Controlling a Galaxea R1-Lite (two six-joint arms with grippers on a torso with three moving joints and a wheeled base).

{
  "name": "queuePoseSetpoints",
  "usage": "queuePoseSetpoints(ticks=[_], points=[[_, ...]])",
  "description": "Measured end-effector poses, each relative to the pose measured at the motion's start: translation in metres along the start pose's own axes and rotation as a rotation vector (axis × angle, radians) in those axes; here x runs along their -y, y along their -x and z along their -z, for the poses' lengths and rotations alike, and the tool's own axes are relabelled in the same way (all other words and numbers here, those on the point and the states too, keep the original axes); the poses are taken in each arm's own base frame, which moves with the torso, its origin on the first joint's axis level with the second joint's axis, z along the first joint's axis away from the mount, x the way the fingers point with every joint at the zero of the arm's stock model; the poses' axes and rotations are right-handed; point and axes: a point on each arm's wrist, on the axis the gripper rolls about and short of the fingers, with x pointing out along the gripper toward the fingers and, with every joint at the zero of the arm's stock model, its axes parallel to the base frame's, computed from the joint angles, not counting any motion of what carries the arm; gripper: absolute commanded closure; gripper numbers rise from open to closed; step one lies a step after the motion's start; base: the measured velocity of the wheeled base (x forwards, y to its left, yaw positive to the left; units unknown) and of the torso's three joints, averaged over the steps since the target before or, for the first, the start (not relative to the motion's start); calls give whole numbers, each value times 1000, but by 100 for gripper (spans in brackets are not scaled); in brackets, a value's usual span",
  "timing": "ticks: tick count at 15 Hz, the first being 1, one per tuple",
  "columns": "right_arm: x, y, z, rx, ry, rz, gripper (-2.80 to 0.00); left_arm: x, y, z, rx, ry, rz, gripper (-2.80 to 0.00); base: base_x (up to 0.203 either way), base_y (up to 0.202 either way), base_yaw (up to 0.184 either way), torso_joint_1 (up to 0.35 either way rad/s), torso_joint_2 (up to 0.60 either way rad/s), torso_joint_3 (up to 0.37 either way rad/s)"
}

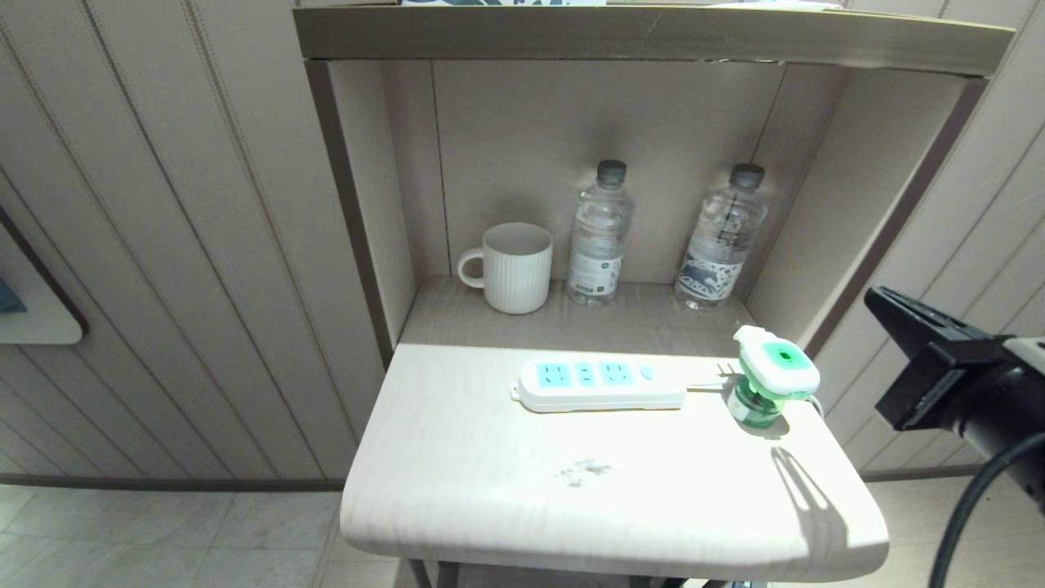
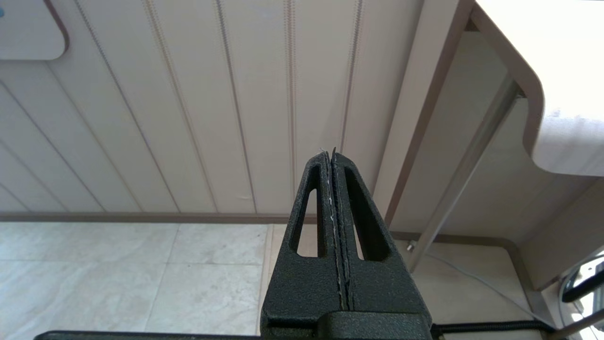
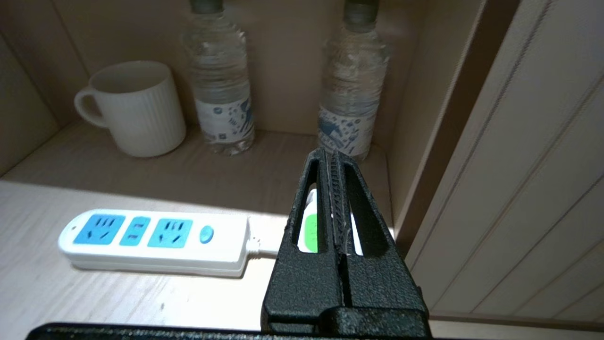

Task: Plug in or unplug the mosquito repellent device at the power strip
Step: Pick up the mosquito repellent liquid

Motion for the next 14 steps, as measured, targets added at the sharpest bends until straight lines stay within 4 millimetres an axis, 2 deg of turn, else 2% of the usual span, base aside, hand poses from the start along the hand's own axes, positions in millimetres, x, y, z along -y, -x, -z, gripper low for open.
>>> queuePoseSetpoints(ticks=[1, 3, 8, 14], points=[[0, -1, 6, 20, 8, 15, -280, 0, 0, 0, 0, 0, 0, 0, 0, 0, 0, 0, 0, 0], [0, -3, 15, 49, 5, 26, -280, 0, 0, 0, 0, 0, -1, 0, 0, 0, 0, 0, 0, 0], [-2, -5, 36, -8, 57, 18, -280, 0, 0, 0, 0, 0, 0, 0, 0, 0, 0, 0, 0, 0], [-1, -10, 56, 12, 21, 46, -280, 0, 0, 0, 0, 0, 0, 0, 0, 0, 0, 0, 0, 0]])
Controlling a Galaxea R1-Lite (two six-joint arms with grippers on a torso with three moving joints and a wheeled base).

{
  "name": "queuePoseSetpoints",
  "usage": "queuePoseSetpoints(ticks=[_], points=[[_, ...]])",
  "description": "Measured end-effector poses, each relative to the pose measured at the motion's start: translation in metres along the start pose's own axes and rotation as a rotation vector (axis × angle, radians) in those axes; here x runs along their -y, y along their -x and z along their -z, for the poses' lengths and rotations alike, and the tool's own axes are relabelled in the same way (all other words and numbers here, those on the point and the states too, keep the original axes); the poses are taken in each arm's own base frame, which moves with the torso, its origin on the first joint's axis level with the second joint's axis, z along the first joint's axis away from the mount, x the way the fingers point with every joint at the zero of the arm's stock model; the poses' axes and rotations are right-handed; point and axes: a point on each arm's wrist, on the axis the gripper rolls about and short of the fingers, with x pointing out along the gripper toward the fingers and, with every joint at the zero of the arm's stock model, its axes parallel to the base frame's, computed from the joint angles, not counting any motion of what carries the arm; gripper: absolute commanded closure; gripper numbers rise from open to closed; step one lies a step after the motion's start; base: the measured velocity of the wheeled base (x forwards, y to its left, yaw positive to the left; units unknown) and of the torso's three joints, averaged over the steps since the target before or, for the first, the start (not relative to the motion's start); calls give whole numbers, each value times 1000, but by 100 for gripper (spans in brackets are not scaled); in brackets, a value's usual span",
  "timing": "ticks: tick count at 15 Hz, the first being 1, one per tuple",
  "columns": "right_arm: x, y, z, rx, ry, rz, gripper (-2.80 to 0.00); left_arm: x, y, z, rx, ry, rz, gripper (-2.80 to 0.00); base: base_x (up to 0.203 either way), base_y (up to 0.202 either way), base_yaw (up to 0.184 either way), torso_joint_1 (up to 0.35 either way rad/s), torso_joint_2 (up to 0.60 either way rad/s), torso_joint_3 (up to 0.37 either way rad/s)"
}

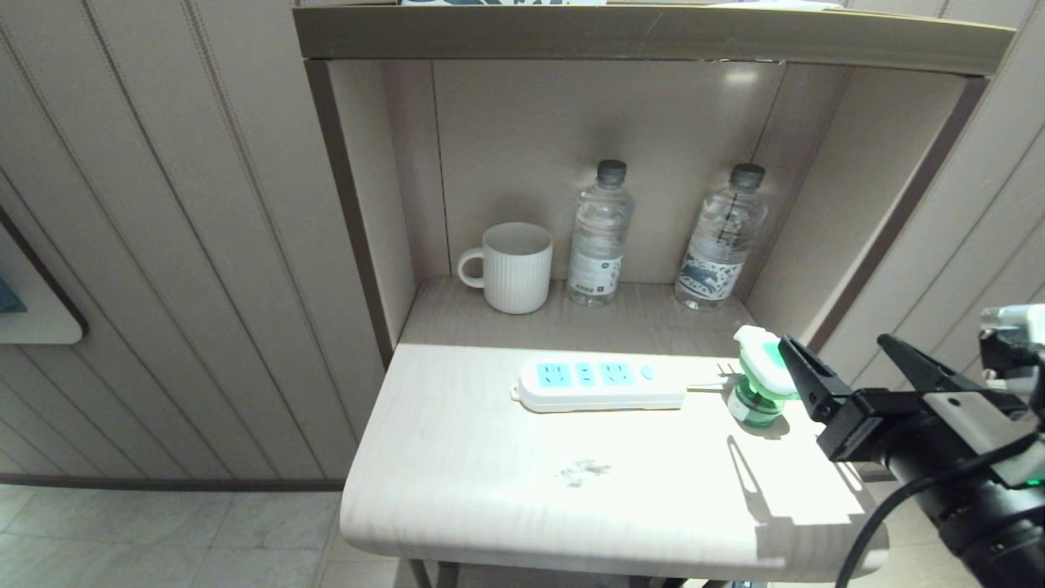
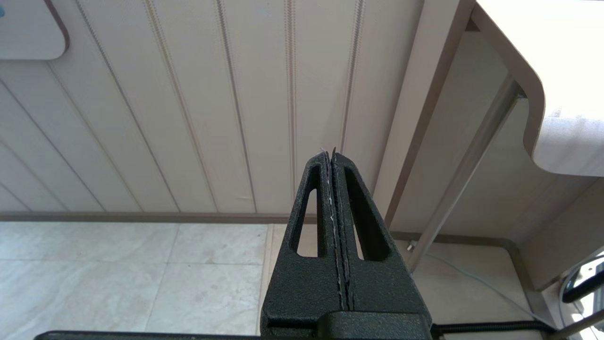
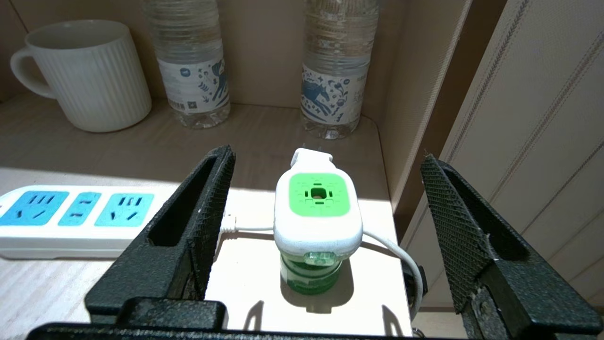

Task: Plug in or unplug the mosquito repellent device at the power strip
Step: Pick up the mosquito repellent liquid

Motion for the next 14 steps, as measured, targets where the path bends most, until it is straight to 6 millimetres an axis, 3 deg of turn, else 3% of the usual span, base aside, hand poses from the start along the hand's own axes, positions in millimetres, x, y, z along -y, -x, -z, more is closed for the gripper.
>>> queuePoseSetpoints(ticks=[6, 14], points=[[-7, -9, 27, -36, 45, -6, -280, 0, 0, 0, 0, 0, -1, 0, 0, 0, 0, 0, 0, 0], [-10, -32, 31, -32, 69, 29, -280, 0, 0, 0, 0, 0, 0, 0, 0, 0, 0, 0, 0, 0]])
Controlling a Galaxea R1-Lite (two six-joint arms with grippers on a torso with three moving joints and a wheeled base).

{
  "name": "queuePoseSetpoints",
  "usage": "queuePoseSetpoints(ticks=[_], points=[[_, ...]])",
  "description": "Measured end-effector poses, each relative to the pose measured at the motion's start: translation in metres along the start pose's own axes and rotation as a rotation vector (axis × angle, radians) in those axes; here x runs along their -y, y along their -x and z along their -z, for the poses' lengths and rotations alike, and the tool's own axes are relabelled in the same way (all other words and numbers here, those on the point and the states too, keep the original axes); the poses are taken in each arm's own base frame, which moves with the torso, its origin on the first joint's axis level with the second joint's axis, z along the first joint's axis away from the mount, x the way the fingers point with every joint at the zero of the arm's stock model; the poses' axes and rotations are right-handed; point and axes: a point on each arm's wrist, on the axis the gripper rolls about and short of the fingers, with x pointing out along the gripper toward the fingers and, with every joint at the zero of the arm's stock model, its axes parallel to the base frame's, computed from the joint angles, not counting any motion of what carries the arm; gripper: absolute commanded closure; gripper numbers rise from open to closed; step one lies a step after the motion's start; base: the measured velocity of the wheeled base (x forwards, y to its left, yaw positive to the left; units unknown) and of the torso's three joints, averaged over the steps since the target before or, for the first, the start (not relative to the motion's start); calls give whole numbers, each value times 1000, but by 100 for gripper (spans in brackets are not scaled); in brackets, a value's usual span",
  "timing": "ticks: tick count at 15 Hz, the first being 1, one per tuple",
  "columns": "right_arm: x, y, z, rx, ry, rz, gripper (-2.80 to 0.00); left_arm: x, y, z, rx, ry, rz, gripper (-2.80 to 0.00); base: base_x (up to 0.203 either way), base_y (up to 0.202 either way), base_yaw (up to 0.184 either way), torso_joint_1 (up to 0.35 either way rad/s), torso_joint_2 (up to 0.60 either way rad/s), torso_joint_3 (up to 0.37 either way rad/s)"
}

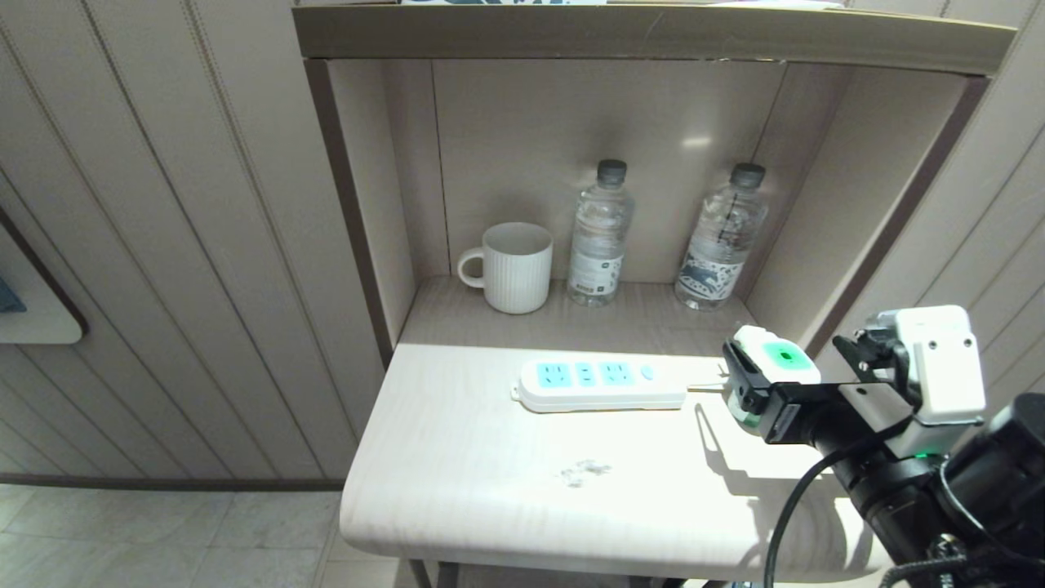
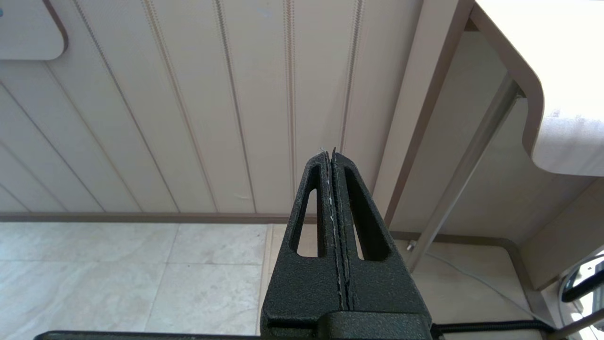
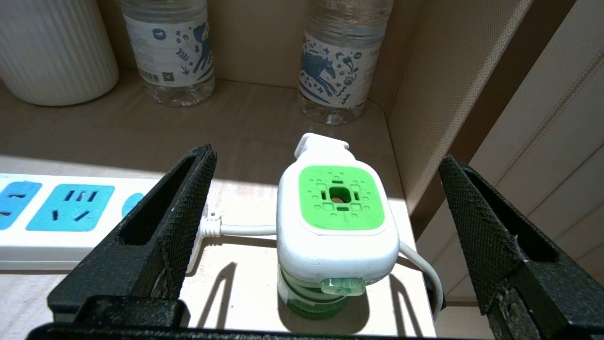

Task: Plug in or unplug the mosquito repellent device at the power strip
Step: Pick up the mosquito repellent liquid

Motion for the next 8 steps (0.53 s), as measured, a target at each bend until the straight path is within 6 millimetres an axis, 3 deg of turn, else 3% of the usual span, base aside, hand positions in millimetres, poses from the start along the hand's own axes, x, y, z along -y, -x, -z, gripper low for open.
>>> queuePoseSetpoints(ticks=[8], points=[[-2, -24, 10, -17, 22, 31, -280, 0, 0, 0, 0, 0, 0, 0, 0, 0, 0, 0, 0, 0]])
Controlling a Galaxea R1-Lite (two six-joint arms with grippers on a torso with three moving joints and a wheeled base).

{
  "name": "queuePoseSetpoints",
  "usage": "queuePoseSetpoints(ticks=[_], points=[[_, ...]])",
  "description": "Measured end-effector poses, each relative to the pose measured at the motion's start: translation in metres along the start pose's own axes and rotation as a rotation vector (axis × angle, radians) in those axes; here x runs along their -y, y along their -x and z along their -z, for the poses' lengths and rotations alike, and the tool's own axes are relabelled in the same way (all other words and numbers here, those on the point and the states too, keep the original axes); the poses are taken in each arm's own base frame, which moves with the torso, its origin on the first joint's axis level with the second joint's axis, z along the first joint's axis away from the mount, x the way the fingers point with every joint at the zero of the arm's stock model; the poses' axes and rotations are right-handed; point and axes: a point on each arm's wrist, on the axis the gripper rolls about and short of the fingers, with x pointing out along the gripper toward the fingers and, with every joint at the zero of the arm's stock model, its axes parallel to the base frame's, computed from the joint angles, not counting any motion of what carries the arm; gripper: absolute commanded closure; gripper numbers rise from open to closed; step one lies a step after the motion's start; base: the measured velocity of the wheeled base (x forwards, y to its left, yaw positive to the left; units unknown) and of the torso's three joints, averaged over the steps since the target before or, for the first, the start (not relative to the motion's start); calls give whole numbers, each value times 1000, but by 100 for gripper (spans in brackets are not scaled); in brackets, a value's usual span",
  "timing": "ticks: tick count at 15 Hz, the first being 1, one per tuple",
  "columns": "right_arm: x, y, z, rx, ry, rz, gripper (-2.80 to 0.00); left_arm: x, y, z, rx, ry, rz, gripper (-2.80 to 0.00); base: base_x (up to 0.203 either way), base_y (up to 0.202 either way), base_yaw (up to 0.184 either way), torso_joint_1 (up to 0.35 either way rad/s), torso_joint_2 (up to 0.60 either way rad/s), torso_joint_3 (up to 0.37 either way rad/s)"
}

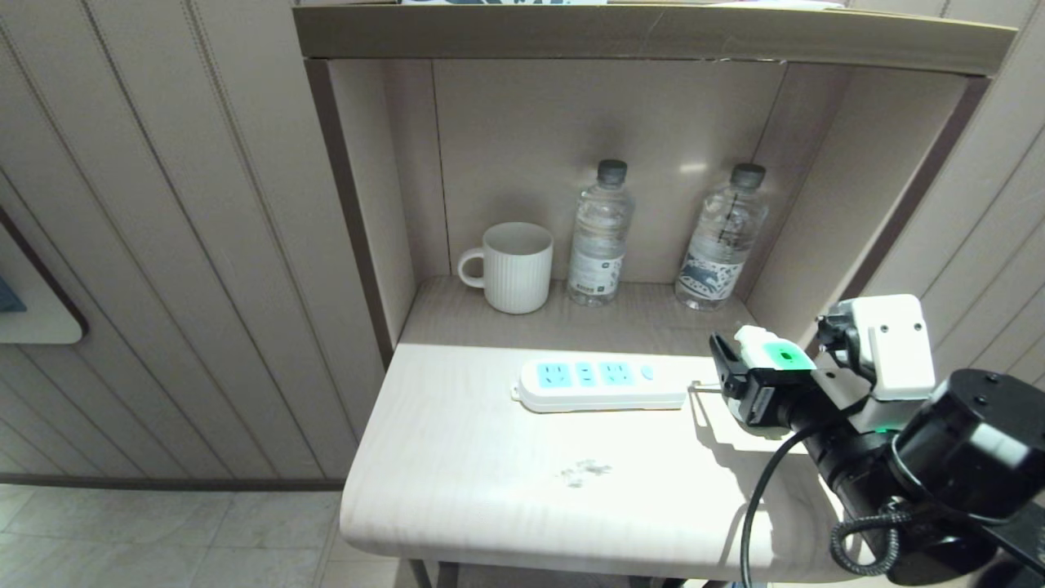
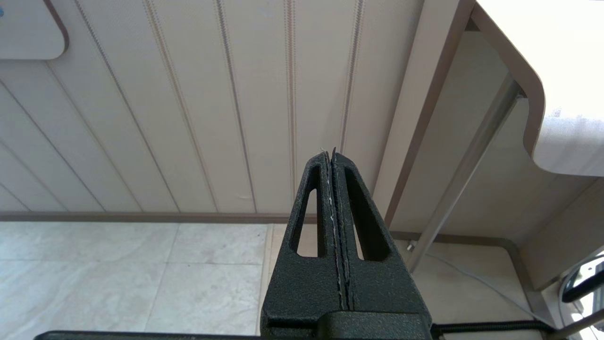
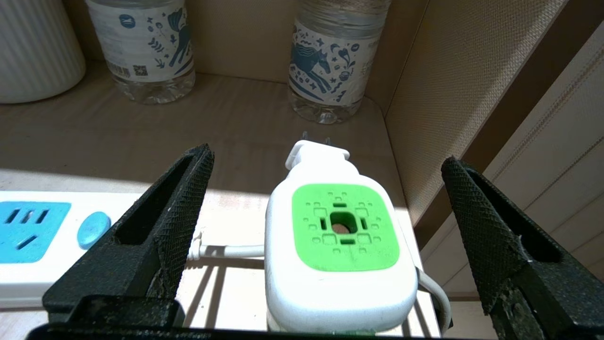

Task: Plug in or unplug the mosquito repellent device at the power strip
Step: Pick up the mosquito repellent liquid

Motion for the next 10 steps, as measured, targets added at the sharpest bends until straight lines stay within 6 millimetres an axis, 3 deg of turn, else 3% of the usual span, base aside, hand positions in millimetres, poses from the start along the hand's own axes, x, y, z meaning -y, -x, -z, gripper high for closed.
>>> queuePoseSetpoints(ticks=[10], points=[[-7, -16, 8, -14, 15, 14, -280, 0, 0, 0, 0, 0, 0, 0, 0, 0, 0, 0, 0, 0]])
